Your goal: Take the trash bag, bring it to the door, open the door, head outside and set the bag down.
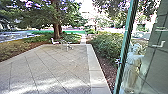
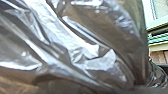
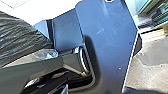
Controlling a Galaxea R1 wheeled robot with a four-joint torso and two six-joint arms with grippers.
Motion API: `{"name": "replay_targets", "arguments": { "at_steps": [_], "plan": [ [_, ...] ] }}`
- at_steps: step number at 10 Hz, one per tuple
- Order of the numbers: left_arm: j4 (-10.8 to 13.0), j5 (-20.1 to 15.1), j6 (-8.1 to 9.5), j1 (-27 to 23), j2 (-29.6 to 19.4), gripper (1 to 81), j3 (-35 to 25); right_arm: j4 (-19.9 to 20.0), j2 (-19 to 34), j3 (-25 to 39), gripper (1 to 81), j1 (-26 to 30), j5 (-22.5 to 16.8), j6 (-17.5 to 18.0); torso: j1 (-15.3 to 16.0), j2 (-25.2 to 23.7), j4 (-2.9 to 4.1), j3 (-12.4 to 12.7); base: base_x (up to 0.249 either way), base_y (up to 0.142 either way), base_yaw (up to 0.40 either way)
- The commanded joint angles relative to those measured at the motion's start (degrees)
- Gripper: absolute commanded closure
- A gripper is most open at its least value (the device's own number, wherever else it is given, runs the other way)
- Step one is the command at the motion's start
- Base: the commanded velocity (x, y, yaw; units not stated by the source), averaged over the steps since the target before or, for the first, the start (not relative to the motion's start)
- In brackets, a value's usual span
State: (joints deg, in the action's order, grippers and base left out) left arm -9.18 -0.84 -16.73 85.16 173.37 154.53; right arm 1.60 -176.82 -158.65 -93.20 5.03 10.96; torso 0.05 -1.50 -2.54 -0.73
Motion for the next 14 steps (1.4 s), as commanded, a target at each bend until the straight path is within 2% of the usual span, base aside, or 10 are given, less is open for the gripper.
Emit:
{"name": "replay_targets", "arguments": {
  "at_steps": [1, 2, 4, 5, 6, 14],
  "plan": [
    [0.3, -3.03, -0.5, -3.11, 0.04, 81.1, -0.19, -0.28, -0.57, 0.28, 1.0, 2.26, -2.93, -0.06, 0.0, 0.0, 5.59, 0.0, 0.097, 0.0, 0.0],
    [0.3, -3.03, -0.5, -3.11, 0.05, 81.1, -0.19, -0.19, -0.48, 0.28, 1.0, 2.27, -2.93, -0.06, 0.02, 0.0, 1.09, 0.0, 0.097, 0.0, 0.0],
    [0.21, -3.03, -0.5, -3.03, -0.04, 81.1, -0.19, 0.07, -0.48, 0.19, 1.0, 2.35, -2.92, -0.06, 0.02, 0.0, 4.52, 0.0, 0.097, 0.0, 0.0],
    [0.21, -2.94, -0.5, -2.94, -0.04, 81.1, -0.19, 0.07, -0.48, 0.19, 1.0, 2.26, -2.84, -0.06, 0.02, 0.0, 5.59, 0.0, 0.097, 0.0, 0.0],
    [0.21, -2.94, -0.5, -2.93, -0.04, 81.1, -0.19, 0.07, -0.48, 0.11, 1.0, 2.26, -2.84, -0.06, 0.02, 0.0, 5.81, 0.0, 0.097, 0.0, 0.0],
    [0.13, -2.67, -0.5, -2.41, -0.13, 81.1, -0.19, 0.16, -0.48, 0.28, 1.0, 2.0, -2.84, -0.06, 0.02, 0.0, 5.79, 0.0, 0.097, 0.0, 0.0]
  ]
}}
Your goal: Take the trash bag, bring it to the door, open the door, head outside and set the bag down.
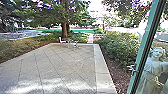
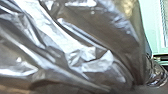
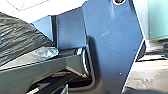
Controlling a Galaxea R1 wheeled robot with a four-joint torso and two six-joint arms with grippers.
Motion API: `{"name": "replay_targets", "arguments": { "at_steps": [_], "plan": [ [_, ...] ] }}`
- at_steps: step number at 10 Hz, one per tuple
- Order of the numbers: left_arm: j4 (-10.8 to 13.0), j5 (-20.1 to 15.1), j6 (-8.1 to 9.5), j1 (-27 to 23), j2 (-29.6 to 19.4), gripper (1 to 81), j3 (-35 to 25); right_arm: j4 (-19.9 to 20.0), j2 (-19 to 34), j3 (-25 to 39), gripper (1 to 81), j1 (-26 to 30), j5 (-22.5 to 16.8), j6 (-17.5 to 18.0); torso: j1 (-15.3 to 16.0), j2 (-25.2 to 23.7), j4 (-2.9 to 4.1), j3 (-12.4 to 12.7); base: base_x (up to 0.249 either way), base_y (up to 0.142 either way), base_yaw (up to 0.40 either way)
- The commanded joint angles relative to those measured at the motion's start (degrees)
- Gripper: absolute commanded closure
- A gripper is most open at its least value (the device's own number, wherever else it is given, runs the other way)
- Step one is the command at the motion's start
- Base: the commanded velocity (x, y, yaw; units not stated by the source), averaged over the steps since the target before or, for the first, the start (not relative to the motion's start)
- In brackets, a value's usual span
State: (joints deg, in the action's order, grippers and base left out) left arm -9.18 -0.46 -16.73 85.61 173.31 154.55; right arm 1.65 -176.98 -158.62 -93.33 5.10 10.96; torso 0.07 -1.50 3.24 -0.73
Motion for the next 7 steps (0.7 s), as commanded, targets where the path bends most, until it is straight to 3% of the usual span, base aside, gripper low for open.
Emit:
{"name": "replay_targets", "arguments": {
  "at_steps": [1, 7],
  "plan": [
    [0.13, -3.05, -0.5, -2.77, -0.07, 81.1, -0.21, 0.11, -0.33, 0.26, 1.0, 2.05, -2.9, -0.06, 0.0, 0.0, 0.0, 0.0, 0.097, 0.0, 0.0],
    [0.13, -2.96, -0.5, -2.51, 0.02, 81.1, -0.21, 0.02, -0.33, 0.16, 1.0, 1.7, -2.9, -0.06, 0.0, 0.0, 0.0, 0.0, 0.097, 0.0, 0.0]
  ]
}}
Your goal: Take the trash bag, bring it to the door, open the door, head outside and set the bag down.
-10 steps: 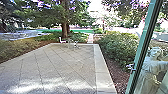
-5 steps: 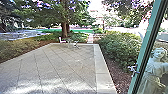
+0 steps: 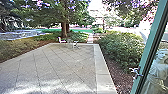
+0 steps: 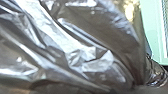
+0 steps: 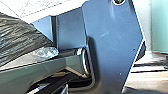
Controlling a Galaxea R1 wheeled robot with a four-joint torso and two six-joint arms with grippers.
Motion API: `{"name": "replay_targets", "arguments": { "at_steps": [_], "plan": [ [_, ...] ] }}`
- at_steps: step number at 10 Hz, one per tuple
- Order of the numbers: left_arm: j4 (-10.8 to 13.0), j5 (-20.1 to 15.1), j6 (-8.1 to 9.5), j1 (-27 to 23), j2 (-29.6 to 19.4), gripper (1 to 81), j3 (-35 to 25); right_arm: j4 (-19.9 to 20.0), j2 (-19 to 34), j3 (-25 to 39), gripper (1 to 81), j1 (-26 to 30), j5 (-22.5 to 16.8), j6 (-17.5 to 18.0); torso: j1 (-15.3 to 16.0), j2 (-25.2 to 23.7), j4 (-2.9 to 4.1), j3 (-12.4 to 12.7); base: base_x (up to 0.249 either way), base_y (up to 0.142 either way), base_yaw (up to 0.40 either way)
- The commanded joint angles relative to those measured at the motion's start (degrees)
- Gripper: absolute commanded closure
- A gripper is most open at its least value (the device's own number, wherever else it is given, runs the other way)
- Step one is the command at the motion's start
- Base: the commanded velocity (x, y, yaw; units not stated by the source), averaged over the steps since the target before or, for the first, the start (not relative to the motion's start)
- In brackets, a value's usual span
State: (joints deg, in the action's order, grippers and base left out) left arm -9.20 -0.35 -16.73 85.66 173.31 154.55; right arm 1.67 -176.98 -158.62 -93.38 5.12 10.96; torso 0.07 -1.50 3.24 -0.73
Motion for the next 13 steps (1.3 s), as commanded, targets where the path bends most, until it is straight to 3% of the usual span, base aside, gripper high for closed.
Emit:
{"name": "replay_targets", "arguments": {
  "at_steps": [1, 13],
  "plan": [
    [0.06, -3.07, -0.5, -2.56, 0.02, 81.1, -0.21, 0.0, -0.33, 0.17, 1.0, 1.74, -2.92, -0.06, 0.0, 0.0, 0.0, 0.0, 0.11, 0.0, 0.0],
    [0.07, -3.07, -0.5, -2.29, 0.02, 81.1, -0.21, 0.09, -0.33, -0.18, 1.0, 1.39, -2.83, -0.06, 0.04, 0.07, 0.0, -0.02, 0.124, 0.0, 0.0]
  ]
}}
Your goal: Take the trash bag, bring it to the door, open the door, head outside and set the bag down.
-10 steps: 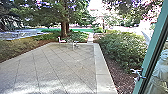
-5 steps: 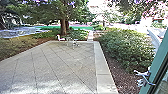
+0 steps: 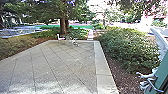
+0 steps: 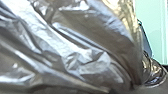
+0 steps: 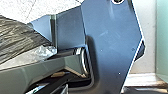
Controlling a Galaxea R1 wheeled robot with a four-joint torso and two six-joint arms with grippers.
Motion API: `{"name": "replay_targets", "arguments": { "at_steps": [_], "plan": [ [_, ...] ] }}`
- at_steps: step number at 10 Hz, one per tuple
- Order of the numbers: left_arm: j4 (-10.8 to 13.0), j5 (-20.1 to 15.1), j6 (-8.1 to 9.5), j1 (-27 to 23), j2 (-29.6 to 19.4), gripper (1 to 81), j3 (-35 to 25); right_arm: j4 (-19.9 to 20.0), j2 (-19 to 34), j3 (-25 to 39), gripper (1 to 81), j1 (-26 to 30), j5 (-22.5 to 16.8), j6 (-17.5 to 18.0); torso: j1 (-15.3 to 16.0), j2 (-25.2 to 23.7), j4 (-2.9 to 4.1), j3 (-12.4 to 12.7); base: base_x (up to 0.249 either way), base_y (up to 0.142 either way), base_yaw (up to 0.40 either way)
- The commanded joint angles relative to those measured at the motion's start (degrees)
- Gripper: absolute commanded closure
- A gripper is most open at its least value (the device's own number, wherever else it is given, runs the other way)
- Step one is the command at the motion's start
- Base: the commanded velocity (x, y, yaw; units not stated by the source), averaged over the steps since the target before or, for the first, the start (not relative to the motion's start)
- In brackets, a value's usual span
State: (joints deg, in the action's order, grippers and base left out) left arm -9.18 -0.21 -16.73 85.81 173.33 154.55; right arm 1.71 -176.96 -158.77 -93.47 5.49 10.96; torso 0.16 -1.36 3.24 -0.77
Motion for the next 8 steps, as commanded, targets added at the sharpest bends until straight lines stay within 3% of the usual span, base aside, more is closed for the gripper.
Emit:
{"name": "replay_targets", "arguments": {
  "at_steps": [1, 8],
  "plan": [
    [0.13, -3.22, -0.5, -2.44, 0.01, 81.1, -0.21, -0.04, -0.35, -0.04, 1.0, 1.39, -3.2, -0.06, 0.0, 0.0, 0.0, 0.0, 0.124, 0.0, 0.0],
    [0.13, -2.17, -0.5, -2.27, 0.01, 81.1, -0.21, 0.05, -0.35, 0.05, 1.0, 1.3, -3.11, -0.06, -0.15, -0.06, 0.0, 0.05, 0.124, 0.0, 0.0]
  ]
}}
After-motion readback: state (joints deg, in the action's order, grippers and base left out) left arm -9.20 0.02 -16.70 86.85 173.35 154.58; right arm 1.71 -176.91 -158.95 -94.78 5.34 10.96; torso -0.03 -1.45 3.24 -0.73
